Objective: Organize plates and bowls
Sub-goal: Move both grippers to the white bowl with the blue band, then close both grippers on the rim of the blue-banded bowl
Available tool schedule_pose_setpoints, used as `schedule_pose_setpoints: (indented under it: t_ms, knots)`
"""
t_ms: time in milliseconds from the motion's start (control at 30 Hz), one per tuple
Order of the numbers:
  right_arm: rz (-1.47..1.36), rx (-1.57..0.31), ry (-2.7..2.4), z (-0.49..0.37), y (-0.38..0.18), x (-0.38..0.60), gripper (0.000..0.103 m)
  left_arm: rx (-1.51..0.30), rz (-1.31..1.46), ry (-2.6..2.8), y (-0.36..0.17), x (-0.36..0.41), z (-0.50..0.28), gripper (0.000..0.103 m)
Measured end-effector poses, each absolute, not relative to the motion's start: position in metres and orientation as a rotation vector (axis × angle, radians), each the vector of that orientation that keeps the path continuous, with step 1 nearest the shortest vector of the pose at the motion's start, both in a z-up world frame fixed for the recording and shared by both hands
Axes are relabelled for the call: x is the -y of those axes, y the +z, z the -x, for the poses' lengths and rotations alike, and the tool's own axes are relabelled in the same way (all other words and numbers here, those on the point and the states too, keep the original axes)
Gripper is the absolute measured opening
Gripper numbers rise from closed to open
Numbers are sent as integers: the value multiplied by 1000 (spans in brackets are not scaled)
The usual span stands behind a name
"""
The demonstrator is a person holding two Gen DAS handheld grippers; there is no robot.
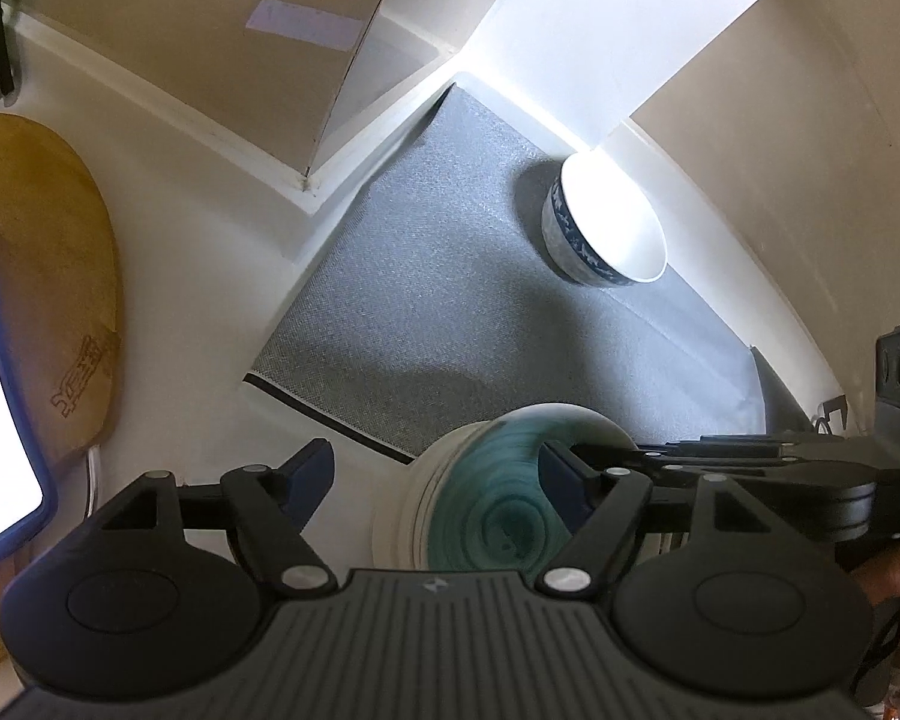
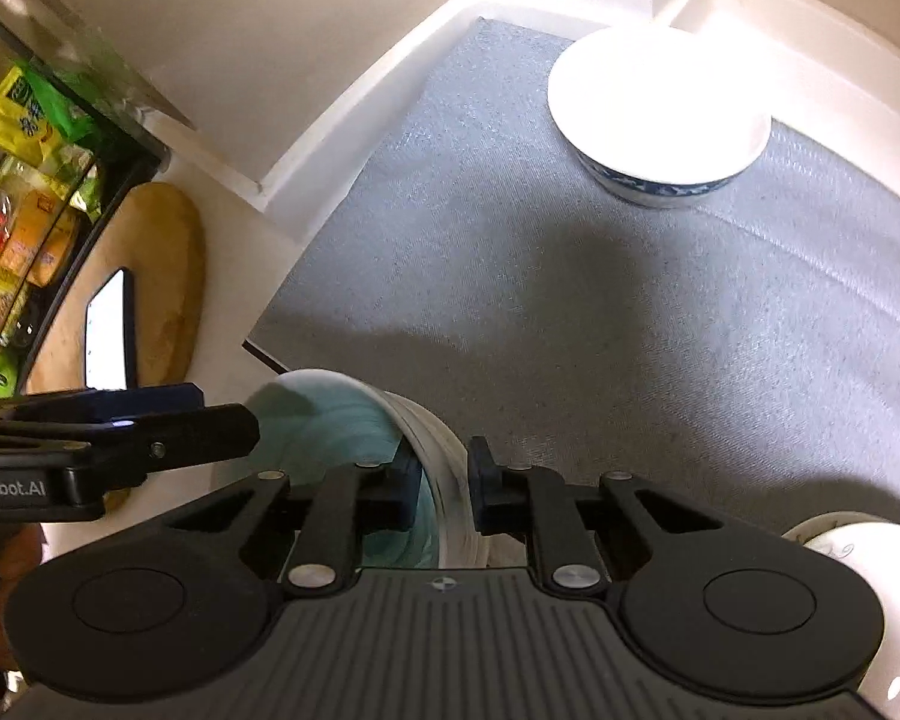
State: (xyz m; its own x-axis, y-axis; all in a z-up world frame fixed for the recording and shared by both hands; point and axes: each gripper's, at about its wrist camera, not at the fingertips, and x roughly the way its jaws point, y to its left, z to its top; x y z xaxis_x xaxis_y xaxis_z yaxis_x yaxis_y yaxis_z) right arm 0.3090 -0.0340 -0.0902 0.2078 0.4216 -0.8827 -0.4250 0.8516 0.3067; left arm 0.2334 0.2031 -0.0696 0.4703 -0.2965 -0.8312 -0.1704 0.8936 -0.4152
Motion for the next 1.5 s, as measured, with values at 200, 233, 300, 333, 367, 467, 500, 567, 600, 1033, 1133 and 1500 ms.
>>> schedule_pose_setpoints:
  t_ms: [200,233,300,333,367,467,500,567,600,1033,1133,1500]
  knots:
    - [-38,-1217,585,-308,-83,42,29,-1079,473,-88,-66,-203,-236,84]
    - [-43,-1208,585,-307,-80,43,36,-1074,470,-95,-65,-202,-238,84]
    - [-53,-1189,596,-306,-75,45,45,-1063,465,-114,-62,-200,-241,86]
    - [-59,-1179,601,-305,-72,47,46,-1056,462,-125,-60,-198,-244,88]
    - [-65,-1168,603,-304,-70,48,47,-1047,459,-136,-58,-196,-246,93]
    - [-89,-1140,582,-307,-63,56,51,-1013,444,-155,-50,-191,-253,103]
    - [-99,-1130,566,-309,-62,60,51,-1006,435,-162,-48,-189,-256,103]
    - [-116,-1116,528,-314,-59,69,51,-1003,419,-184,-44,-184,-264,103]
    - [-127,-1107,507,-317,-58,74,51,-1003,415,-195,-42,-183,-269,103]
    - [-284,-1004,348,-365,-57,118,59,-1020,448,-227,-44,-155,-342,103]
    - [-310,-975,315,-378,-60,126,59,-1027,449,-186,-50,-145,-355,103]
    - [-342,-978,263,-419,-90,138,59,-1033,448,29,-80,-123,-395,103]
